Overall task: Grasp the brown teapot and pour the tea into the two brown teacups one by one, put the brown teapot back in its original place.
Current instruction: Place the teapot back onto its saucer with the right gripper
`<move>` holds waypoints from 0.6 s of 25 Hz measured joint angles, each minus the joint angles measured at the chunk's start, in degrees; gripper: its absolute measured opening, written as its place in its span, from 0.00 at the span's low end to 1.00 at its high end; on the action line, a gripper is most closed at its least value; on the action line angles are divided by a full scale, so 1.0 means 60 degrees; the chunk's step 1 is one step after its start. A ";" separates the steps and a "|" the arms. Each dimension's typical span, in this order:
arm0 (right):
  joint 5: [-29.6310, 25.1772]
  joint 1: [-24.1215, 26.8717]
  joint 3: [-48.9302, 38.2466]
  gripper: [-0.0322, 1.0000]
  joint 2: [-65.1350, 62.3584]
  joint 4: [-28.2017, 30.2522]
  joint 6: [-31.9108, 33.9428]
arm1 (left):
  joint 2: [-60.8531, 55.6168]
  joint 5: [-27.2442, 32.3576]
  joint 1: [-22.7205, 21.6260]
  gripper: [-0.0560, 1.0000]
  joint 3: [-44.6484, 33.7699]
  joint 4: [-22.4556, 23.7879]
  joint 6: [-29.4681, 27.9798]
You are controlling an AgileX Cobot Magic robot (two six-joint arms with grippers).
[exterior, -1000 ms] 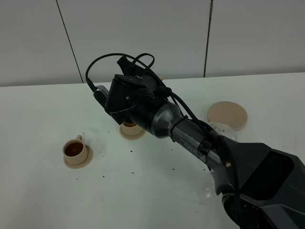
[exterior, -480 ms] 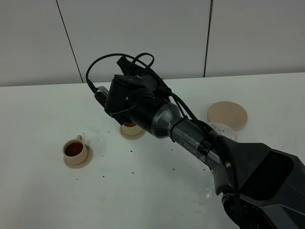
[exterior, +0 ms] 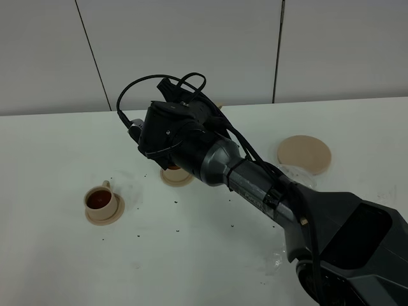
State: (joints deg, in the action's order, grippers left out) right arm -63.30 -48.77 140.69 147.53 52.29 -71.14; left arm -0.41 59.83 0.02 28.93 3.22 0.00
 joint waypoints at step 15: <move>0.0305 -0.0066 0.0000 0.12 0.0000 -0.0009 -0.0349 | 0.0000 0.0000 0.0000 0.29 0.0000 0.0000 0.0000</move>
State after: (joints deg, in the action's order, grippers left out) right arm -61.47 -49.17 140.69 147.53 52.23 -73.23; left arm -0.41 59.83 0.02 28.93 3.22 0.00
